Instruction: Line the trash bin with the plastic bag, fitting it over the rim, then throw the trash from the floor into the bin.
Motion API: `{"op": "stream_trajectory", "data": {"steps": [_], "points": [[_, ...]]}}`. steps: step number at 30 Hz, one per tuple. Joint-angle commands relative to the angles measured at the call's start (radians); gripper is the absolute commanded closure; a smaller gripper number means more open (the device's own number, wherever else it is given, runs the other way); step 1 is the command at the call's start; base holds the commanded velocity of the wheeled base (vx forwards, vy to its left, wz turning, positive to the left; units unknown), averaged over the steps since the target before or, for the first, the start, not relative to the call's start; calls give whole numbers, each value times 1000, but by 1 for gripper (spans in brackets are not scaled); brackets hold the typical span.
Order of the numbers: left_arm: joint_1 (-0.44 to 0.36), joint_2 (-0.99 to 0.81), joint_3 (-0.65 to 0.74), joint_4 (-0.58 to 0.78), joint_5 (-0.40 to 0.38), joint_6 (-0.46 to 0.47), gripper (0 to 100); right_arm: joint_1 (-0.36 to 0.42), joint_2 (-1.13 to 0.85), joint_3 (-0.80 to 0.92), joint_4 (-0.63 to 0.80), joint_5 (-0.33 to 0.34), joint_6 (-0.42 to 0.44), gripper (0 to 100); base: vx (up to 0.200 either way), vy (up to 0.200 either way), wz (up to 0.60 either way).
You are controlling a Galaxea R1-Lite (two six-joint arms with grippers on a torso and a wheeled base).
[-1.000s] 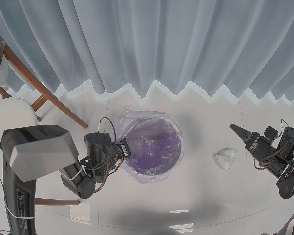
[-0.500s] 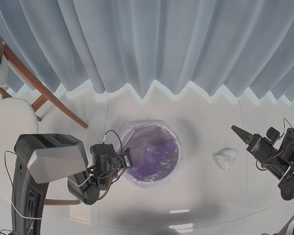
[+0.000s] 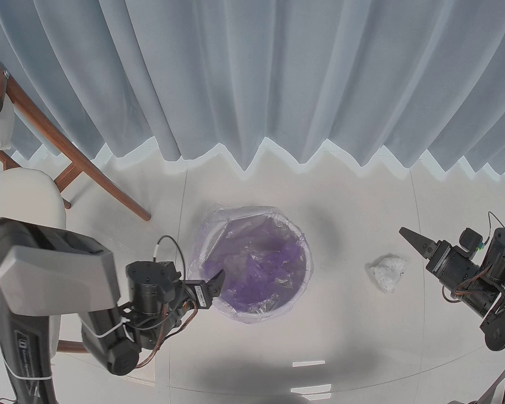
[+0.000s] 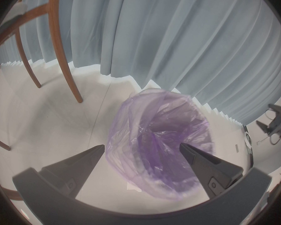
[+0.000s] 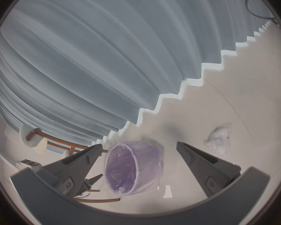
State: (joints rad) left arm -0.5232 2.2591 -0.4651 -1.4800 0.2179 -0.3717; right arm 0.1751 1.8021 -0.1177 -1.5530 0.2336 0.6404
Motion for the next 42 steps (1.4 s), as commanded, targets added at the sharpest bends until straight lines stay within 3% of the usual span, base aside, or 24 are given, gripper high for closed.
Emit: {"op": "stream_trajectory", "data": {"steps": [1, 5, 9, 12, 13, 14, 15, 16, 18, 26, 31, 37, 42], "points": [[-14, -386, 303, -49, -43, 0, 0, -65, 52, 10, 13, 4, -24, 0, 0, 0, 0], [-54, -622, 416, -20, -80, 2, 0, -186, 192, -148, 151, 6, -134, 0, 0, 0, 0], [-74, -783, 456, 53, -107, 7, 0, -269, 321, -422, 444, 6, -246, 0, 0, 0, 0], [-63, -813, 462, 58, -106, 23, 0, -290, 393, -629, 672, 4, -281, 0, 0, 0, 0], [-61, -813, 462, 58, -106, 23, 0, -290, 396, -640, 683, 4, -283, 0, 0, 0, 0], [-52, -822, 462, 58, -106, 27, 0, -296, 447, -778, 824, 1, -315, 0, 0, 0, 0], [-52, -822, 462, 58, -106, 27, 0, -296, 447, -778, 824, 1, -315, 0, 0, 0, 0], [-51, -839, 459, 63, -109, 42, 0, -299, 502, -878, 942, -7, -355, 0, 0, 0, 0], [-51, -846, 457, 64, -112, 76, 0, -305, 553, -955, 1027, -23, -397, 0, 0, 0, 0], [-41, -854, 462, 72, -152, 108, 0, -309, 729, -1162, 1111, -51, -536, 0, 0, 0, 0], [-11, -868, 462, 86, -161, 83, 0, -302, 763, -1261, 1274, -68, -541, 0, 0, 0, 0], [-4, -860, 448, 109, -158, 68, 0, -302, 812, -1356, 1334, -68, -542, 0, -200, 0, 0], [19, -846, 411, 109, -150, 70, 0, -286, 850, -1484, 1443, -68, -542, 0, 0, 0, 0]]}}
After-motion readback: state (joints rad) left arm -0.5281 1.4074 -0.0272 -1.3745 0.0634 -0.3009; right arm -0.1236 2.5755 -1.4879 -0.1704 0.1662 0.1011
